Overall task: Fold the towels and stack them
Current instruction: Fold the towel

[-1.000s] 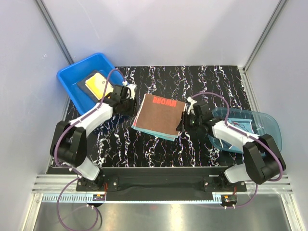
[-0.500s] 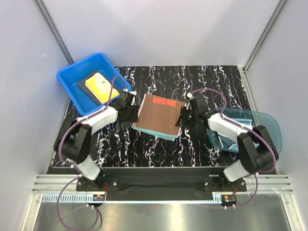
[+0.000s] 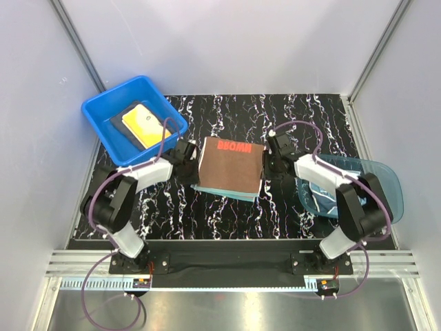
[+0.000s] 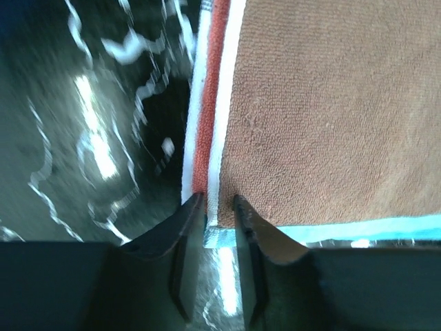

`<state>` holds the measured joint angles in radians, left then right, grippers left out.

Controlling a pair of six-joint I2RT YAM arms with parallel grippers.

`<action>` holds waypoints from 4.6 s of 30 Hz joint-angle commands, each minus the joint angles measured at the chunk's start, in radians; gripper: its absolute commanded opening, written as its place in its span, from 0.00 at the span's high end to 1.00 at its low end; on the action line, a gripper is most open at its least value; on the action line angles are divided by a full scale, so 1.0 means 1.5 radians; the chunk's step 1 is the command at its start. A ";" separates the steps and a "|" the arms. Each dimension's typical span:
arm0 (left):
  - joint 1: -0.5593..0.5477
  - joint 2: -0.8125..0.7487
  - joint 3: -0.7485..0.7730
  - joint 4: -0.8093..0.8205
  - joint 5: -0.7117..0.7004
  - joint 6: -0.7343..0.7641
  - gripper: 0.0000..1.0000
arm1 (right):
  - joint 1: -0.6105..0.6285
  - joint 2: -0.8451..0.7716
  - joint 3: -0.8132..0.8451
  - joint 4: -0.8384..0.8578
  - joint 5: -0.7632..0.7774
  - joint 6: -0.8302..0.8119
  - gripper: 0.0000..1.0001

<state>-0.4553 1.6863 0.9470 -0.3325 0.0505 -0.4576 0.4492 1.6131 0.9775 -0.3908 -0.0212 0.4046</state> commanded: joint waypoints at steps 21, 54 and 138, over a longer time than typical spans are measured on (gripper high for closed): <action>-0.059 -0.118 -0.115 0.023 0.015 -0.116 0.70 | -0.001 -0.053 -0.035 -0.069 -0.037 0.087 0.60; -0.059 -0.089 -0.041 -0.055 -0.009 -0.100 1.00 | -0.001 -0.034 -0.070 0.000 -0.060 0.089 1.00; 0.007 -0.088 0.013 -0.164 -0.058 0.000 1.00 | 0.043 -0.087 -0.273 0.314 -0.207 0.275 1.00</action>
<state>-0.4572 1.5223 1.0088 -0.6254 -0.0311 -0.4828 0.5011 1.4445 0.5976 -0.0170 -0.3260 0.7750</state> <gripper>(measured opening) 0.009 0.055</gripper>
